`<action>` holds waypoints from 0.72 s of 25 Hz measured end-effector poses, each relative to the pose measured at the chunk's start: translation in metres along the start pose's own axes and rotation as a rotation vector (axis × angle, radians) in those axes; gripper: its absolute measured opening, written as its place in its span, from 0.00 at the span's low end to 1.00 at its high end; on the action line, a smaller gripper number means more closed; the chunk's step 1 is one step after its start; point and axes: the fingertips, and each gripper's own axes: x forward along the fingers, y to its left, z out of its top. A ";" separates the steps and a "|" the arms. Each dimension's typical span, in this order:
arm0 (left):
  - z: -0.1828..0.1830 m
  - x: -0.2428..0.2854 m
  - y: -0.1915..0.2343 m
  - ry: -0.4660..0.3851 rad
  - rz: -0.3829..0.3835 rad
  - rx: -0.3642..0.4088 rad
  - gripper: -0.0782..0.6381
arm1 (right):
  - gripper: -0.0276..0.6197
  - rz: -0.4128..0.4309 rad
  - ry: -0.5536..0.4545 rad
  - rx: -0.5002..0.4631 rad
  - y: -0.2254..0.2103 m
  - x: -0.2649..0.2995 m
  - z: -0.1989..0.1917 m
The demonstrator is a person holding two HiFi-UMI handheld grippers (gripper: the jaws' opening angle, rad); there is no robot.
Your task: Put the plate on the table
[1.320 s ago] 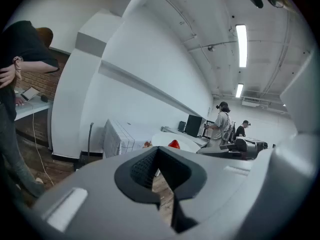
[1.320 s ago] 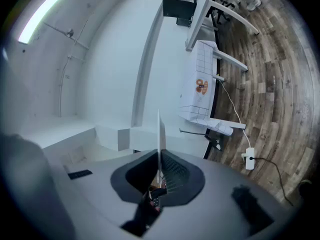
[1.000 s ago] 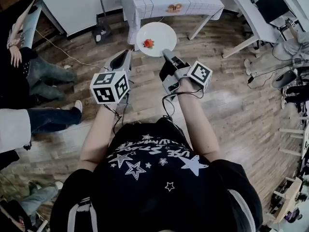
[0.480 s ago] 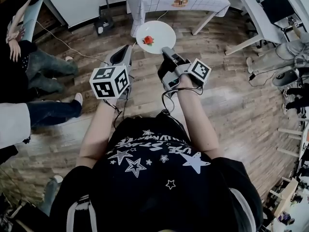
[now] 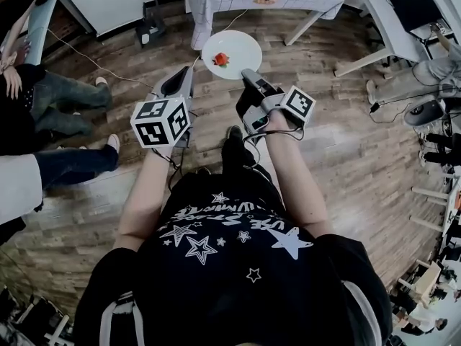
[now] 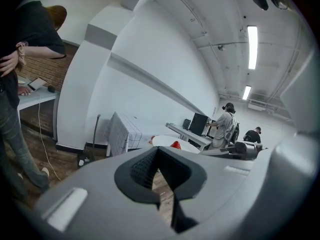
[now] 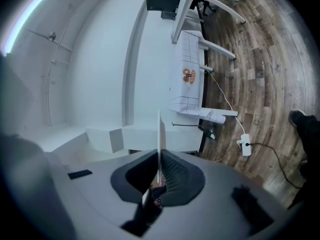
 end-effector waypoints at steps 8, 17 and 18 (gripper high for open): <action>0.006 0.027 0.020 0.009 0.073 0.007 0.12 | 0.08 0.020 0.061 0.026 -0.008 0.044 0.029; 0.038 0.095 0.031 0.020 0.125 -0.006 0.12 | 0.08 0.057 0.087 0.084 0.000 0.110 0.103; 0.038 0.094 0.031 0.013 0.131 -0.003 0.12 | 0.08 0.062 0.089 0.077 0.001 0.111 0.103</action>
